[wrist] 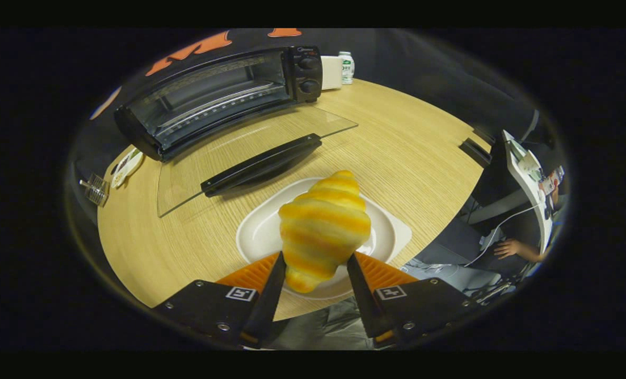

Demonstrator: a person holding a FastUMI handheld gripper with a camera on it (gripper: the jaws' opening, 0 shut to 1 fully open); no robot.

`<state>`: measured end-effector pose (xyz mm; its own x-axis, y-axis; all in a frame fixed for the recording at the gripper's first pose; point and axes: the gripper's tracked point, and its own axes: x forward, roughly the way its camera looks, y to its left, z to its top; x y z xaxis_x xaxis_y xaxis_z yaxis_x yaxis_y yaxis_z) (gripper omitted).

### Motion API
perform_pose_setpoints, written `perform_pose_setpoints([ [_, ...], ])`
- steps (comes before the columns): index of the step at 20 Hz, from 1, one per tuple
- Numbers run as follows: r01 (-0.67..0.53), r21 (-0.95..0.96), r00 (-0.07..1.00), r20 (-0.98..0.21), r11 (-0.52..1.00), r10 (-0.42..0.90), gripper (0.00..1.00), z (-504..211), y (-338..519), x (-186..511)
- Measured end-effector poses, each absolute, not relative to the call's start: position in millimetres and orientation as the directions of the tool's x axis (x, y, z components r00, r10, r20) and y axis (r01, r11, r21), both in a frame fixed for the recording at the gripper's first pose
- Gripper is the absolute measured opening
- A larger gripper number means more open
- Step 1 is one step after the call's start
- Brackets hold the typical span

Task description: Open the toaster oven, put the food inside, and close the toaster oven door.

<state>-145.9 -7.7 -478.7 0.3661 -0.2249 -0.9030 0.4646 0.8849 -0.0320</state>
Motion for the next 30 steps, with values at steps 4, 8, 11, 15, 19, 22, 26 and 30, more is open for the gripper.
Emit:
perform_pose_setpoints([
  [4, 0.501, 0.046, 0.403, -0.896, 0.865, -0.186, 0.47, -475.3, -5.9, -145.8],
  [8, 0.492, 0.143, 0.488, -0.862, 0.859, -0.136, 0.38, -445.8, -12.4, -134.1],
  [11, 0.476, 0.223, 0.571, -0.814, 0.851, -0.105, 0.38, -410.8, -18.3, -118.3],
  [15, 0.452, 0.385, 0.652, -0.758, 0.805, -0.005, 0.38, -375.5, -11.9, -99.5],
  [19, 0.389, 0.510, 0.728, -0.680, 0.767, 0.083, 0.38, -356.0, -2.2, -71.6],
  [22, 0.330, 0.572, 0.763, -0.630, 0.751, 0.144, 0.37, -346.0, 12.0, -52.2],
  [26, 0.263, 0.628, 0.775, -0.589, 0.732, 0.227, 0.37, -339.5, 35.5, -26.4],
  [30, 0.225, 0.655, 0.774, -0.570, 0.721, 0.275, 0.37, -341.3, 51.4, 0.5],
])
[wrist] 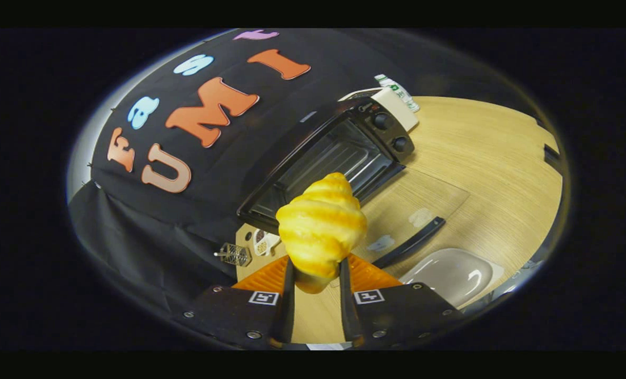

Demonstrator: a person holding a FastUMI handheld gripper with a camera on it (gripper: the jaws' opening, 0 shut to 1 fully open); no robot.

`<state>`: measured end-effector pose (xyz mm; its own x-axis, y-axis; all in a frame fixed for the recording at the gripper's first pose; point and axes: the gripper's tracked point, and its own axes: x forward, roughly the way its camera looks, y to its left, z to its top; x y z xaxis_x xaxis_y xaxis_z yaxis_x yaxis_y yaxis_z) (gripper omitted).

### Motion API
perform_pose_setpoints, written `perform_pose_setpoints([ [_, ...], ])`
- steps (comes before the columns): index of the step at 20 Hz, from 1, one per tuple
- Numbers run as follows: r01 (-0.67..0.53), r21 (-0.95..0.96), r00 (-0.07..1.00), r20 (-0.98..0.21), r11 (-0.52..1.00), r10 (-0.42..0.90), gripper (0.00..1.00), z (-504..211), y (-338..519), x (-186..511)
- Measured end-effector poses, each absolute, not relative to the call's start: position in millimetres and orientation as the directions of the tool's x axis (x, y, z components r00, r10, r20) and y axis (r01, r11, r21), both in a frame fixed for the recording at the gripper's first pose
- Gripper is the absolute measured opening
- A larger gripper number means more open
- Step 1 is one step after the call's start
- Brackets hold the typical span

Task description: Open the toaster oven, put the food inside, and close the toaster oven door.

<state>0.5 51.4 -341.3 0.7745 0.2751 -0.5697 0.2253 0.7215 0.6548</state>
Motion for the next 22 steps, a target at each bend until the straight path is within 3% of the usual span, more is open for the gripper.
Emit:
perform_pose_setpoints([
  [22, 0.248, 0.809, 0.849, -0.447, 0.533, 0.283, 0.39, -382.2, 80.5, 152.3],
])
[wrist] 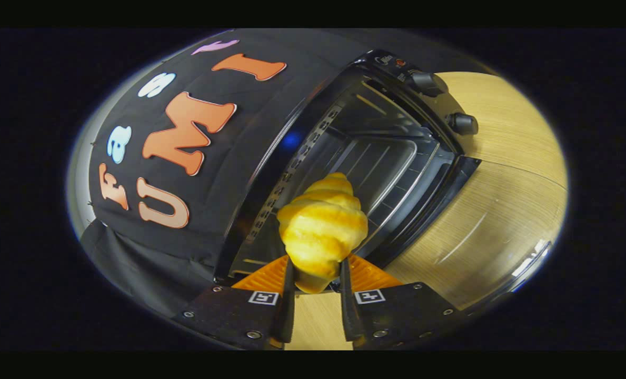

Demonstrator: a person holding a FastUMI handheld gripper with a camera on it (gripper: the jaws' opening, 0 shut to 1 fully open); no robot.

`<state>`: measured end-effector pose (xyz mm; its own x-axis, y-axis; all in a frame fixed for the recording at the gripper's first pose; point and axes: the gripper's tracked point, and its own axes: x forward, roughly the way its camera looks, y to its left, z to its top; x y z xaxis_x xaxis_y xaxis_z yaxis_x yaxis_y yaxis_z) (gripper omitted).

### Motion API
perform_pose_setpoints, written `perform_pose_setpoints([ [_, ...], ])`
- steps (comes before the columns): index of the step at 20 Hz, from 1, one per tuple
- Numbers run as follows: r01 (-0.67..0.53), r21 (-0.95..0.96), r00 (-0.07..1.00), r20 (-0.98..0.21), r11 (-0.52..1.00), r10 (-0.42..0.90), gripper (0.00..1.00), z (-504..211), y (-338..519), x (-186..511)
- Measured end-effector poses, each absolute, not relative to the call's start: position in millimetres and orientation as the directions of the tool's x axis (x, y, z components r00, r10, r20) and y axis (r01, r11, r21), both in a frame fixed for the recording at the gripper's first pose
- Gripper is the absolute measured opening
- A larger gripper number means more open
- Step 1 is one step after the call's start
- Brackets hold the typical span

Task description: Open the toaster oven, put the food inside, and close the toaster oven door.

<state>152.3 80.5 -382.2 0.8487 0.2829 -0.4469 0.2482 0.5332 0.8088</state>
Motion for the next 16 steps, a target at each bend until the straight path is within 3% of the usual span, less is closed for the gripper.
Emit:
perform_pose_setpoints([
  [5, 0.258, 0.838, 0.867, -0.420, 0.481, 0.267, 0.43, -385.3, 82.7, 168.5],
  [9, 0.284, 0.853, 0.865, -0.425, 0.438, 0.266, 0.63, -388.3, 85.1, 176.2],
  [16, 0.281, 0.832, 0.870, -0.432, 0.479, 0.238, 0.73, -387.0, 77.3, 167.6],
])
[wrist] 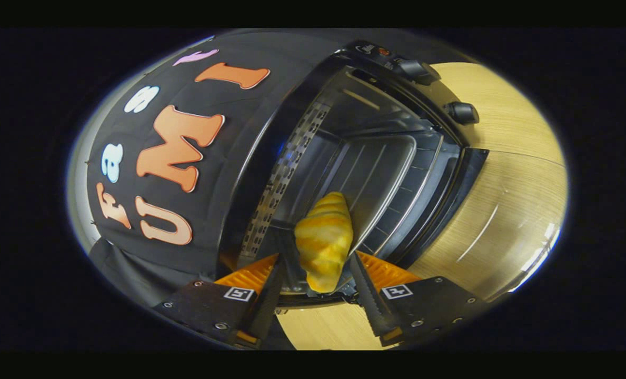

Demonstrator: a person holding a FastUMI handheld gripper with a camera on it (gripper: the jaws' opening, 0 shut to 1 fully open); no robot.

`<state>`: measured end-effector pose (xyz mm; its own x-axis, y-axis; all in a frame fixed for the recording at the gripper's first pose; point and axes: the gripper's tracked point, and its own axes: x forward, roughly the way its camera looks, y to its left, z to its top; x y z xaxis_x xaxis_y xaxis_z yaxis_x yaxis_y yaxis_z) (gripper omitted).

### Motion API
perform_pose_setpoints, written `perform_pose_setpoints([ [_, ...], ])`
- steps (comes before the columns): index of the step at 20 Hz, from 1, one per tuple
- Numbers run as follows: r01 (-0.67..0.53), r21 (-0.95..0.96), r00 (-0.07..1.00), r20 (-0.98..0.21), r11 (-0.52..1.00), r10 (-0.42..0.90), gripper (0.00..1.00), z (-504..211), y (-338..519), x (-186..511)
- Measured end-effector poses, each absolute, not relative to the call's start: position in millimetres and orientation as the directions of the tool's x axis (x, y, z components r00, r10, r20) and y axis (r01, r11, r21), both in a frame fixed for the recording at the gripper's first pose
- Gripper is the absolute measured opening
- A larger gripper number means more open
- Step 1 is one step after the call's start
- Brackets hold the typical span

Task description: Open the toaster oven, put the food inside, and close the toaster oven door.

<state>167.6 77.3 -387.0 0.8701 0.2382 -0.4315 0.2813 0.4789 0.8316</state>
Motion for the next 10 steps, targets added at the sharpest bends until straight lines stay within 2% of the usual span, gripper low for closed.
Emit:
perform_pose_setpoints([
  [3, 0.272, 0.832, 0.872, -0.425, 0.484, 0.241, 0.84, -380.2, 76.1, 151.5],
  [5, 0.263, 0.840, 0.876, -0.414, 0.474, 0.248, 0.97, -374.1, 73.9, 134.7],
  [10, 0.242, 0.803, 0.867, -0.431, 0.545, 0.250, 0.97, -367.7, 58.5, 88.7],
])
